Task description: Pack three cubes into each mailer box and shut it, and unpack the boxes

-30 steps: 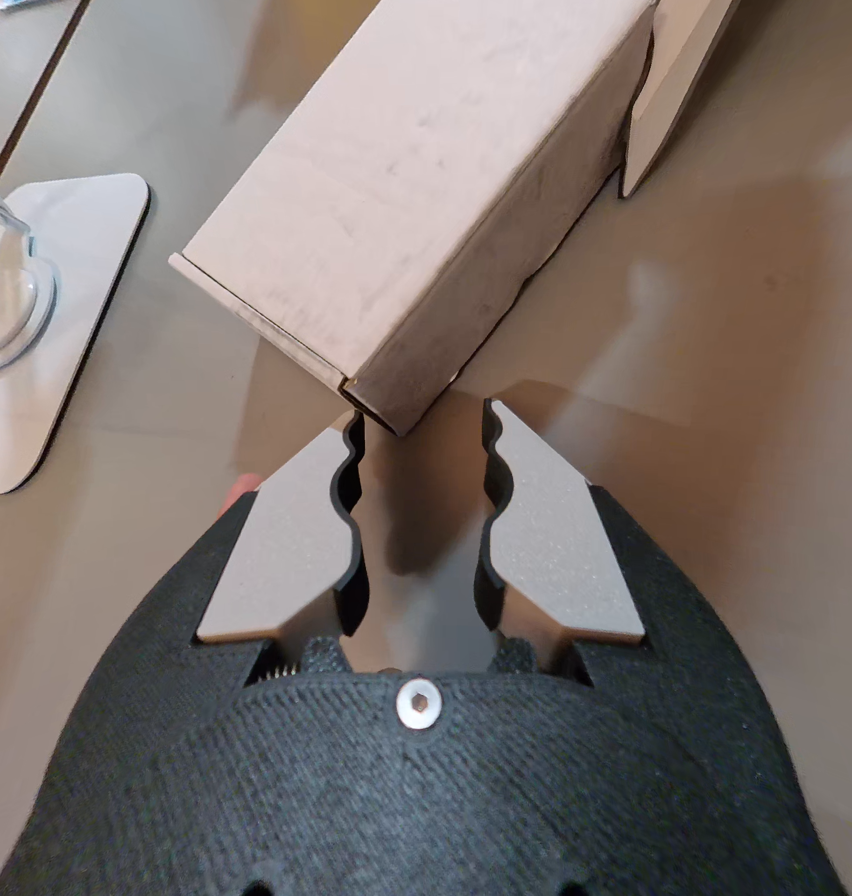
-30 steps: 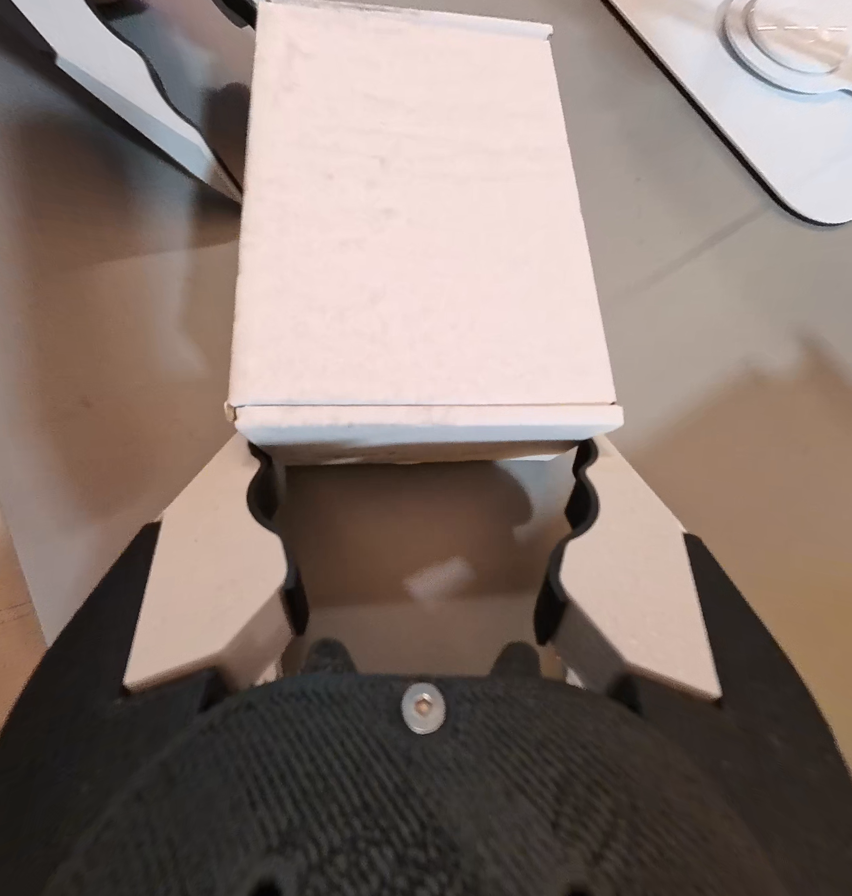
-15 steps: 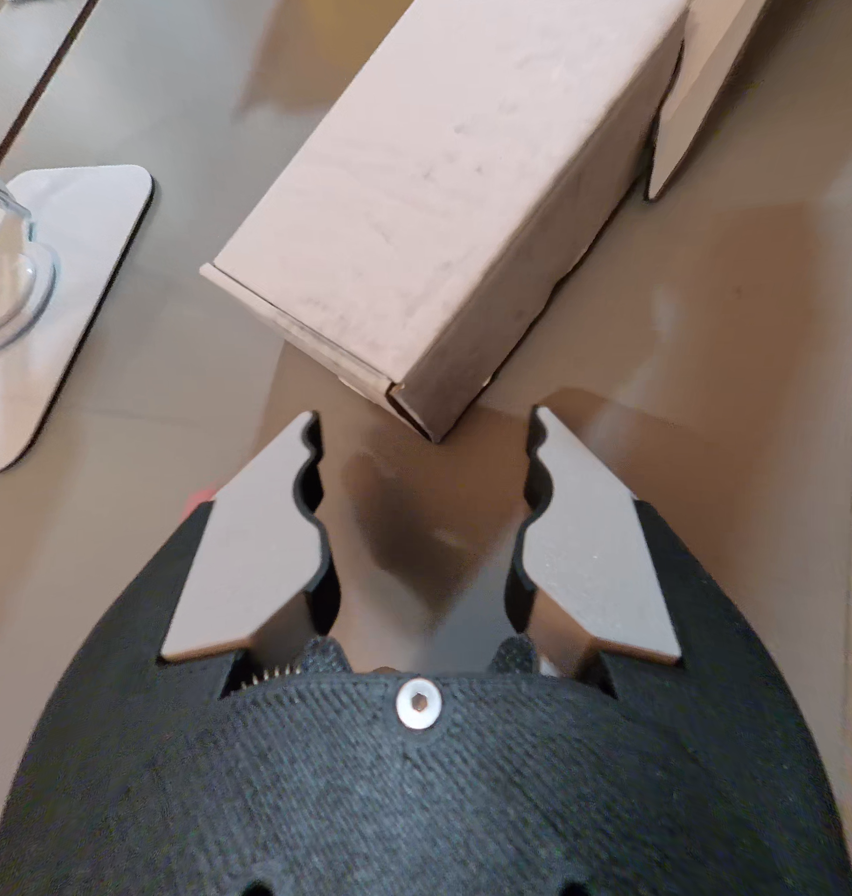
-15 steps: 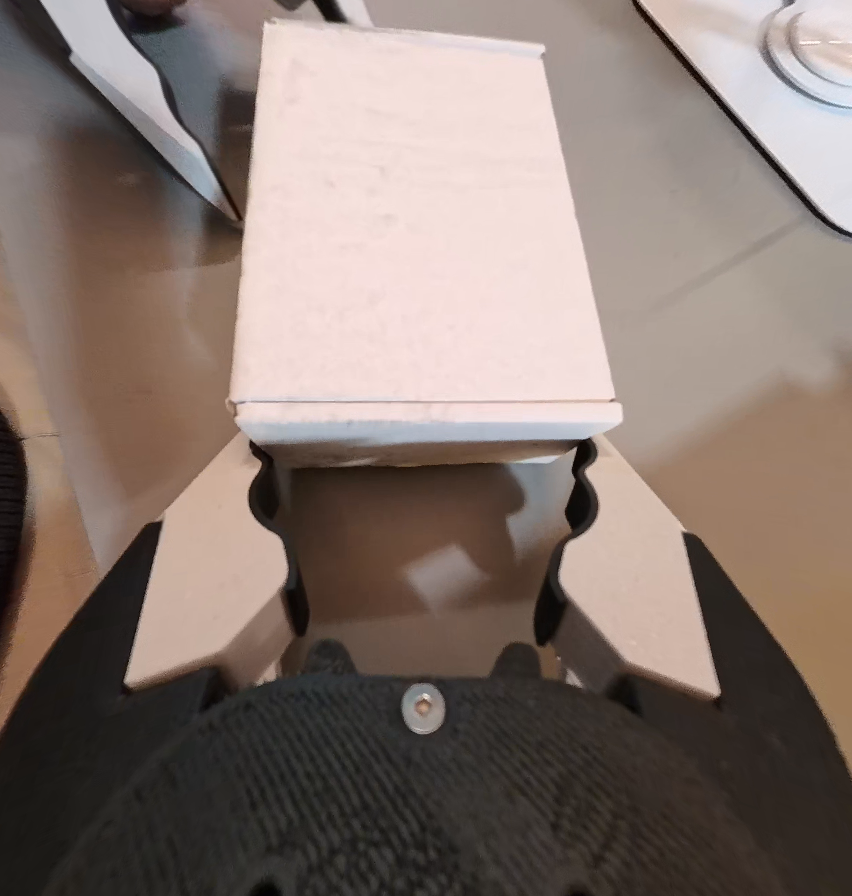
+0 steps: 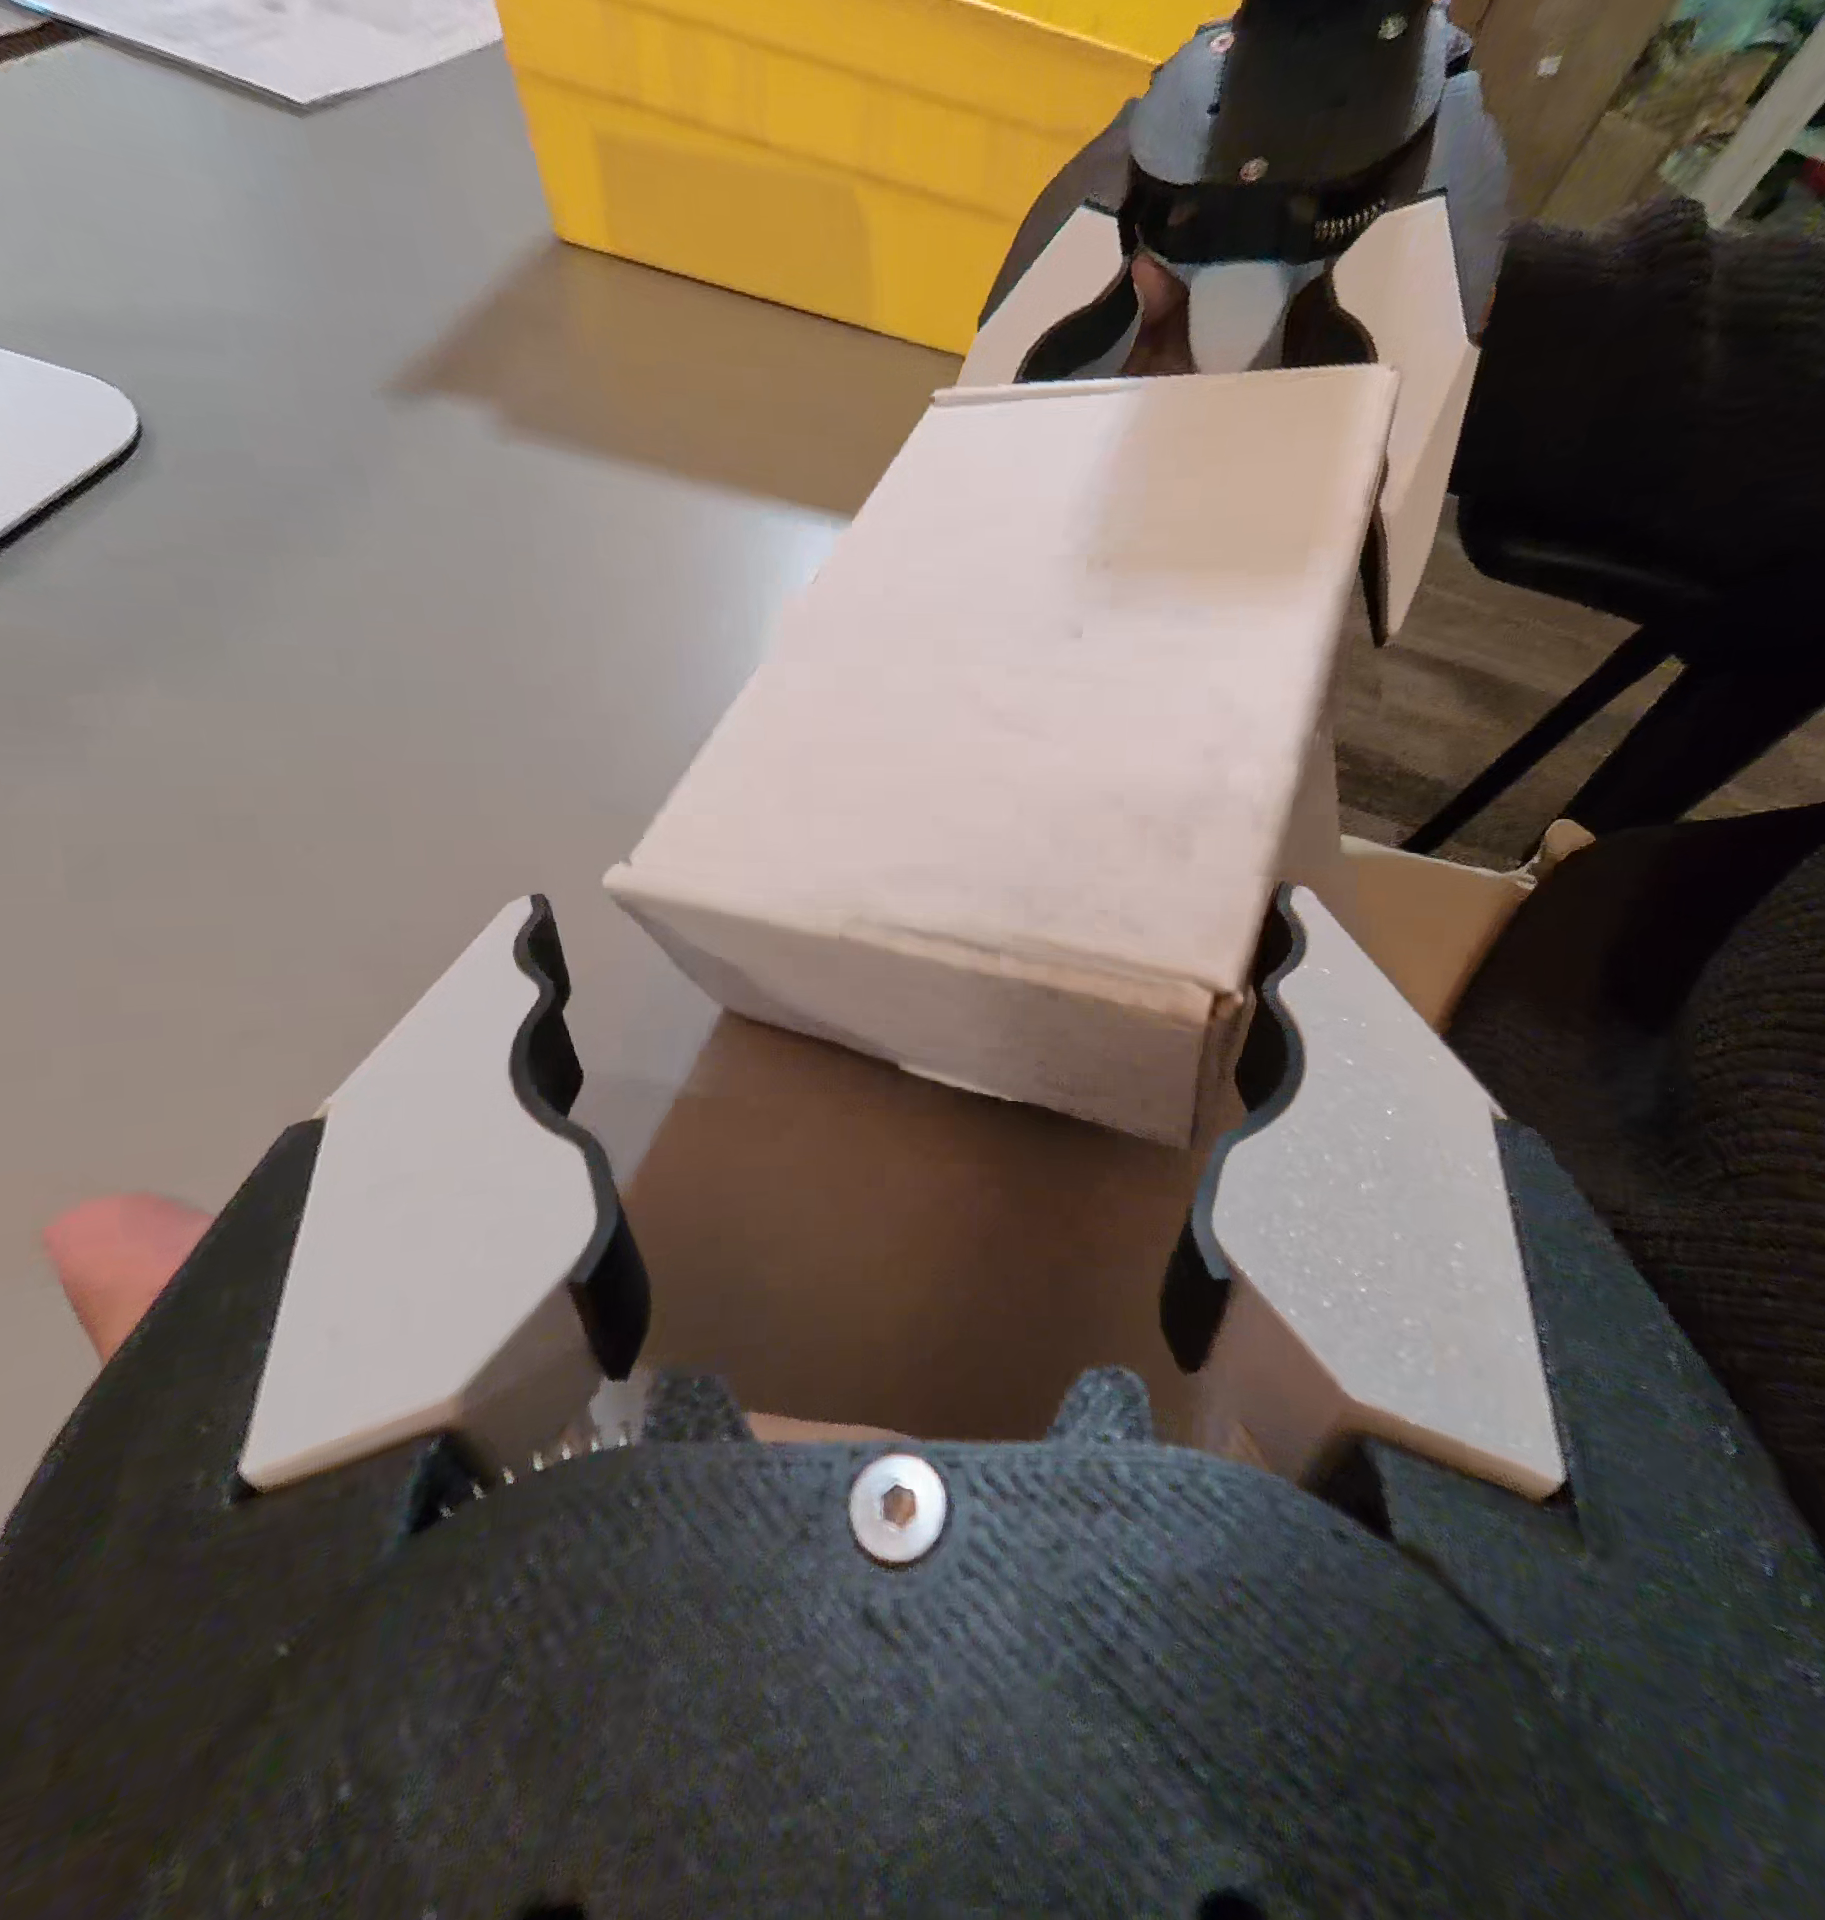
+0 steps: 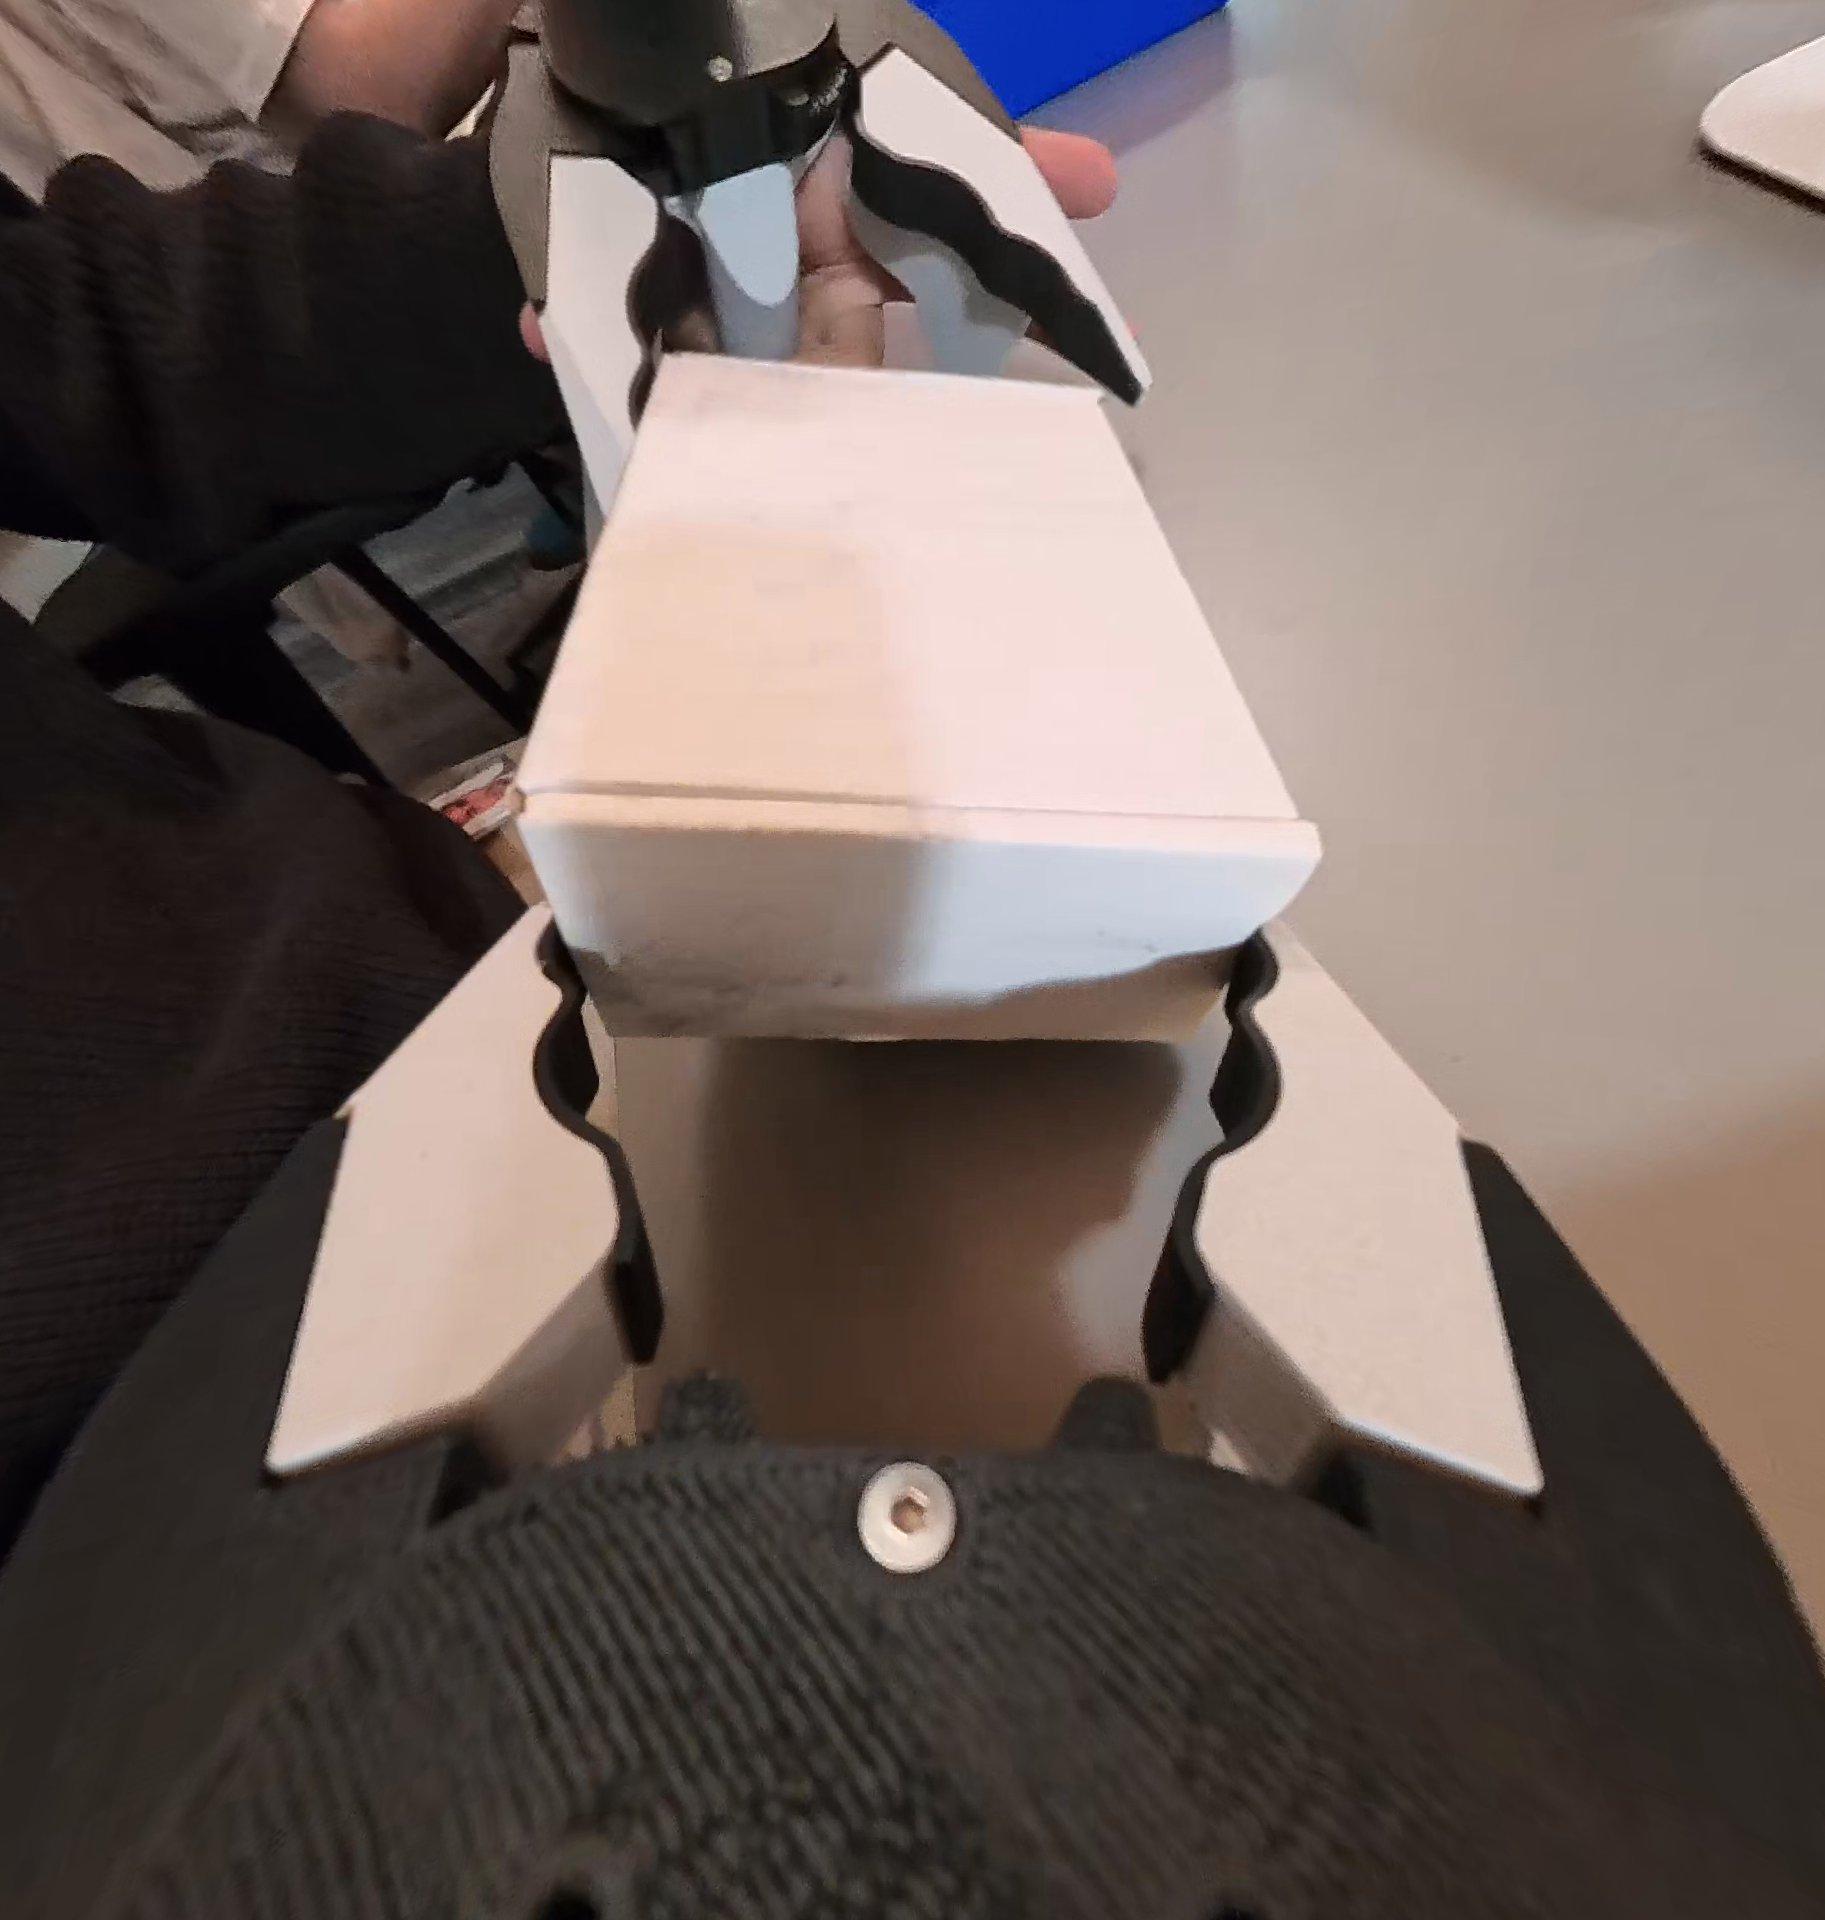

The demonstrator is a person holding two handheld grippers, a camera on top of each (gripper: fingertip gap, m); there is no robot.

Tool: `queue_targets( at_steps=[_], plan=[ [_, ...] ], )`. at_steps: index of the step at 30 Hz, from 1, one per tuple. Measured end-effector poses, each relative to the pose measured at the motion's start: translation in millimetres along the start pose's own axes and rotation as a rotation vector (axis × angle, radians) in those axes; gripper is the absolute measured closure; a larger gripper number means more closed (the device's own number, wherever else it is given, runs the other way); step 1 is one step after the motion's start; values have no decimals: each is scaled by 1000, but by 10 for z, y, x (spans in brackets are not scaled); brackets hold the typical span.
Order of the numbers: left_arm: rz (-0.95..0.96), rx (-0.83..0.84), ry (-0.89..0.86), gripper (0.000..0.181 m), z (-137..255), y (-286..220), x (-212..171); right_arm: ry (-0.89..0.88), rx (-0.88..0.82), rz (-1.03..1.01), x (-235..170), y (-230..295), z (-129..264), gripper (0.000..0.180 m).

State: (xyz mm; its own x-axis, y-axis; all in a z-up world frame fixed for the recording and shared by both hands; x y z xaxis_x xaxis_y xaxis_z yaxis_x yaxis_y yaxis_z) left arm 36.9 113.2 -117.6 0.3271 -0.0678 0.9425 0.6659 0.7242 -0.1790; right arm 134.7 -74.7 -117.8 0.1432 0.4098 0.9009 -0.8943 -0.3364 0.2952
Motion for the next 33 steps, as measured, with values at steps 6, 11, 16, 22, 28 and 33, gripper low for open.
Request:
queue_targets(
  at_steps=[6, 11, 16, 22, 28, 33],
  plan=[
    [-93, -45, 96, 43, -81, -139, -74, 61, 30, 45, -75, 61, -49, 57],
    [-167, -61, 203, 31, -162, -239, -171, 97, 53, 72, -135, 94, -64, 56],
    [-169, -61, 208, 32, -167, -239, -176, 103, 41, 90, -170, 84, -72, 55],
    [-211, 0, 218, 33, -171, -177, -179, 109, -159, 168, -148, -34, -6, 43],
    [-66, 7, 187, 32, -174, -114, -113, -48, -384, 493, 314, 172, 70, 45],
    [42, 74, 197, 33, -214, -80, -57, 13, -513, 867, 374, 467, -98, 67]
  ],
)
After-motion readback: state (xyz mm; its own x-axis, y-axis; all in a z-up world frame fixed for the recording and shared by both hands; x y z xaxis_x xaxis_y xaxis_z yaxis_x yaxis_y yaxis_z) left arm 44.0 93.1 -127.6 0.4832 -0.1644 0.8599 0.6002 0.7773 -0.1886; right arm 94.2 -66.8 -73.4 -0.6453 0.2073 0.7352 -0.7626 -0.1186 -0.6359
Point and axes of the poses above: each gripper's, where its closed fingertips meet, z back along the fingers, x out of its top, y = z × x across the jaws, the point moved 7 cm from there along z, back along the fingers, and after that the axes turned 10 degrees about -y, right-handed, at the moved point
